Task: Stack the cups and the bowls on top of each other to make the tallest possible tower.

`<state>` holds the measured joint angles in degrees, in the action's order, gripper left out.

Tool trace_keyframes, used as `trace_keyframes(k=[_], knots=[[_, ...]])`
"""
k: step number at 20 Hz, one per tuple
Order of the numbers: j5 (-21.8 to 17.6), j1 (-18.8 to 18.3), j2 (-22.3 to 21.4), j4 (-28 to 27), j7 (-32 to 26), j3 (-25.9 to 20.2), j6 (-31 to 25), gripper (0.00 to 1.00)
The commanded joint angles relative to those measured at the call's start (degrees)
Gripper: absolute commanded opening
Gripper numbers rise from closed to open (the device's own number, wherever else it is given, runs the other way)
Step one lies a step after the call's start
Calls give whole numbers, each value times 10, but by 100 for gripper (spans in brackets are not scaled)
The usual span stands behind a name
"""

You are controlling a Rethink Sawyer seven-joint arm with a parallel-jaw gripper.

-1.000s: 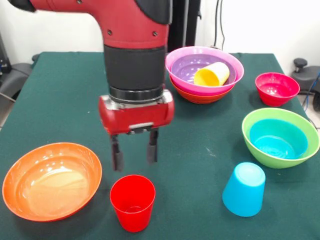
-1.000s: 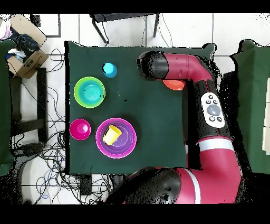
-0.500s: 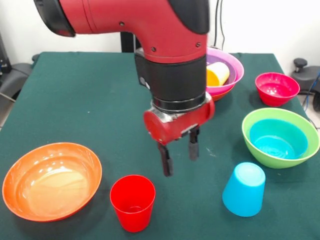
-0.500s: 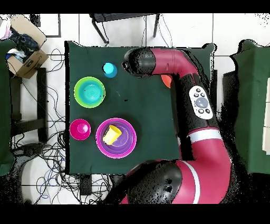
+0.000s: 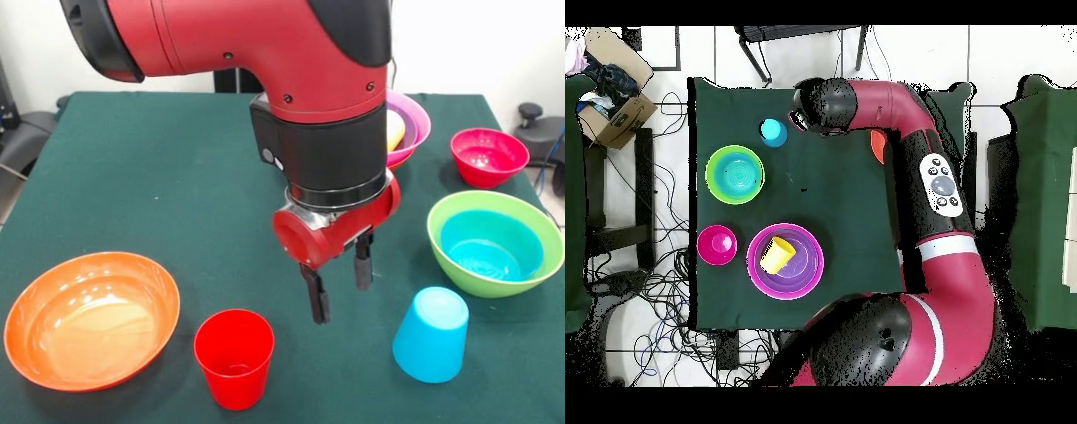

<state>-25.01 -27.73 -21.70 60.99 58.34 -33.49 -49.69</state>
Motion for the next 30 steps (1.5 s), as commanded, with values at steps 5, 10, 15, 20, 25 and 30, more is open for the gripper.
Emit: trace_keyframes(k=[5,10,15,20,25,30], knots=[[-34,-30,4,-31,-199,-32,-95,100],[-40,-50,0,-23,-224,-36,-117,100],[-53,-65,7,-35,-261,-48,-133,100],[-58,-71,17,-51,-286,-56,-141,100],[-55,-67,27,-65,-304,-63,-141,100],[-46,-58,27,-64,-274,-54,-124,100]])
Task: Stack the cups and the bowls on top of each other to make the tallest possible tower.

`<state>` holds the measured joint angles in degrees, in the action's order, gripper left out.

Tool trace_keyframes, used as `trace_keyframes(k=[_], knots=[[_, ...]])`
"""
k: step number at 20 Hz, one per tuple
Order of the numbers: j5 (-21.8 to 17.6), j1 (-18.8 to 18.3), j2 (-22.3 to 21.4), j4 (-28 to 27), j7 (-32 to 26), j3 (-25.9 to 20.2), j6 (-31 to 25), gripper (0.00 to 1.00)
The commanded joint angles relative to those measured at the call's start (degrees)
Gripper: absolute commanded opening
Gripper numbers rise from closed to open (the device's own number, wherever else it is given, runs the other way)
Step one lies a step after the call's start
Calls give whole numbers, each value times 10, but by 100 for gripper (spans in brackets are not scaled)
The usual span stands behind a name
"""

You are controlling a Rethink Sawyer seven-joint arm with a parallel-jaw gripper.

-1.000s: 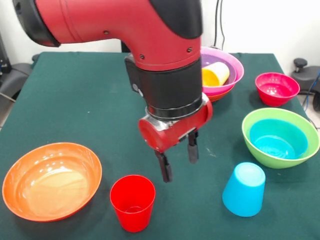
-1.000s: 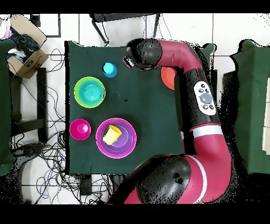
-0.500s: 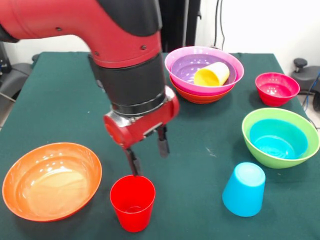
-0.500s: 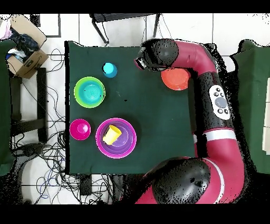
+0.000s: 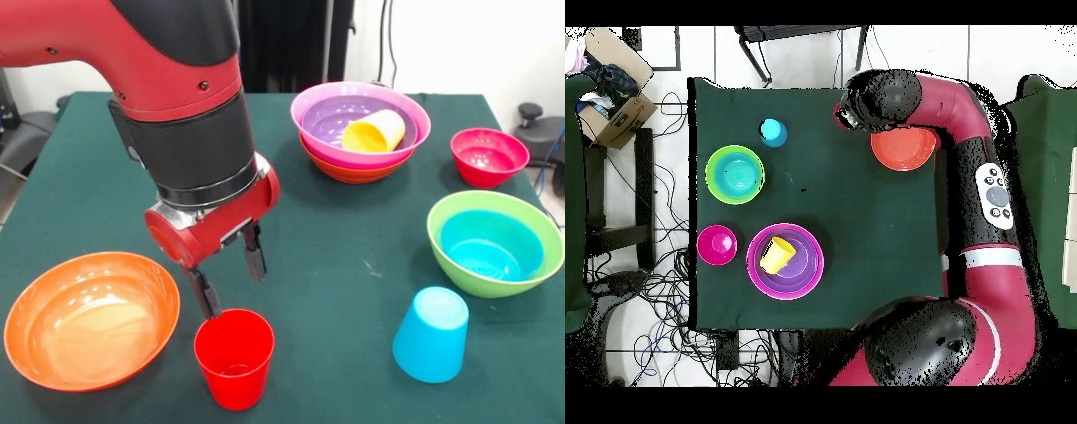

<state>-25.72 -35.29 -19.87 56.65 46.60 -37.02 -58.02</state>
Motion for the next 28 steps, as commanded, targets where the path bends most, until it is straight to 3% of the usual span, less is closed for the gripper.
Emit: trace_keyframes(k=[1,16,28], knots=[[-38,23,9,-25,-142,-15,-38,100],[-41,22,10,-10,-156,-10,-32,100],[-64,16,44,-4,-160,0,6,100]])
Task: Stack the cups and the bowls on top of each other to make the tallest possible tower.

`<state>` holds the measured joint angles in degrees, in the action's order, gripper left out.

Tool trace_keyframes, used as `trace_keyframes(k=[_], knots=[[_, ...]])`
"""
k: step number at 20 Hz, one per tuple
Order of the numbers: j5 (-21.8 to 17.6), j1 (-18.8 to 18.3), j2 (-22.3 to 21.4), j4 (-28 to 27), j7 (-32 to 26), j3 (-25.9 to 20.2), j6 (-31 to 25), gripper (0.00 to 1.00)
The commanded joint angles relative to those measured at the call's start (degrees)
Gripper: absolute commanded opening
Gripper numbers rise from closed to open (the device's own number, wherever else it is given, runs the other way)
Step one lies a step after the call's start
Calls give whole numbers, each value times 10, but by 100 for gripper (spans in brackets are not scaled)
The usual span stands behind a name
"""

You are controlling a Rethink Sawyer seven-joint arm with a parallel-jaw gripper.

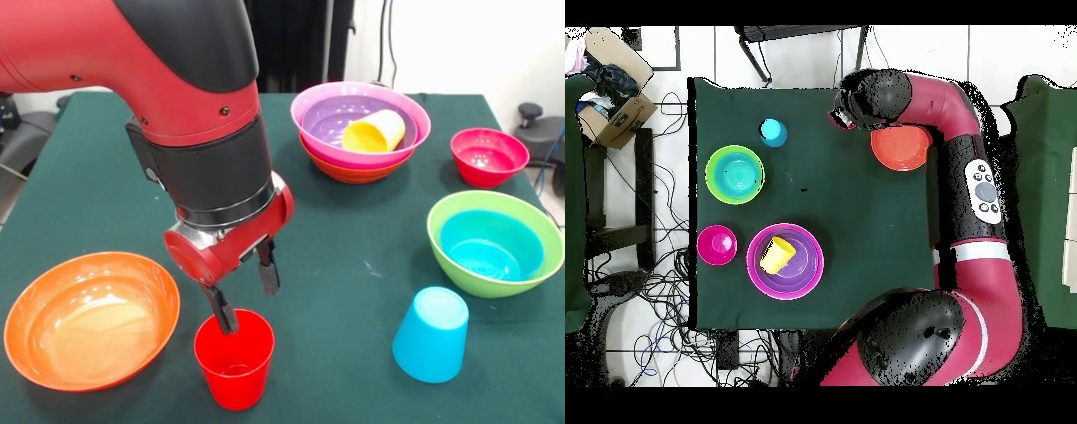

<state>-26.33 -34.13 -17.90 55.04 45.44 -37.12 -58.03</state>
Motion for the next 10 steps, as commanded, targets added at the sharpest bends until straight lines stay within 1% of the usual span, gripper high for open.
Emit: trace_keyframes(k=[1,10], knots=[[-59,3,26,14,-150,1,8,100],[-75,2,44,16,-146,10,22,100]])
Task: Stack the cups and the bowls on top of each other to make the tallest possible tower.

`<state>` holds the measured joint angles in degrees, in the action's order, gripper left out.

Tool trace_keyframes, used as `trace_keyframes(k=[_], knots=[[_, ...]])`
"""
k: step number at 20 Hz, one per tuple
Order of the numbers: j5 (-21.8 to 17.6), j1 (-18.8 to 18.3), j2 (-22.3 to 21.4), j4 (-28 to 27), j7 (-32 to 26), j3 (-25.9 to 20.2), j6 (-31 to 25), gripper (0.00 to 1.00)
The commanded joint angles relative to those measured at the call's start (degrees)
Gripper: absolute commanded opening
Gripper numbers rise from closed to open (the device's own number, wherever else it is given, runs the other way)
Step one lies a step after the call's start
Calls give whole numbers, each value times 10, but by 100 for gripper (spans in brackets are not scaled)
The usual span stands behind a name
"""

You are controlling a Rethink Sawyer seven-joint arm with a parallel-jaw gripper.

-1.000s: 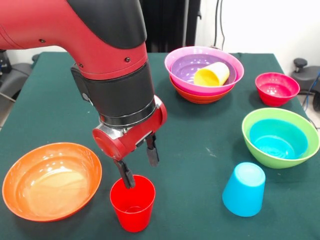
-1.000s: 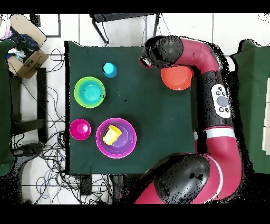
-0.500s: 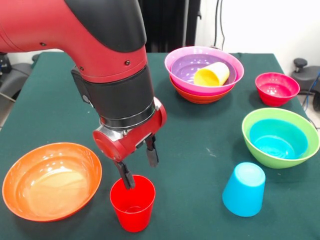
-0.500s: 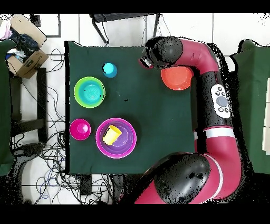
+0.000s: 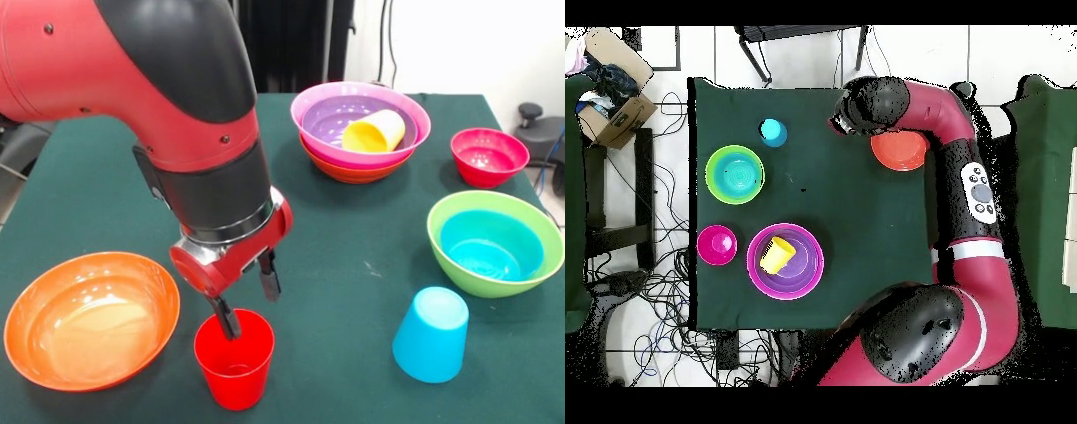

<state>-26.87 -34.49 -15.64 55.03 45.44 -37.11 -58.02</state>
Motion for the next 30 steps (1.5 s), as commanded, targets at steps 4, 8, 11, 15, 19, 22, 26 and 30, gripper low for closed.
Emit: trace_keyframes(k=[4,8,11,15,19,22,26,30], knots=[[-79,2,26,17,-145,8,29,100],[-91,0,29,17,-150,4,39,100],[-96,-3,30,18,-152,3,42,100],[-103,-4,34,16,-150,0,49,100],[-109,-5,42,10,-153,-1,56,100],[-111,-5,47,8,-154,0,60,100],[-114,-5,54,6,-154,-1,68,100],[-115,-6,54,8,-155,0,70,100]])
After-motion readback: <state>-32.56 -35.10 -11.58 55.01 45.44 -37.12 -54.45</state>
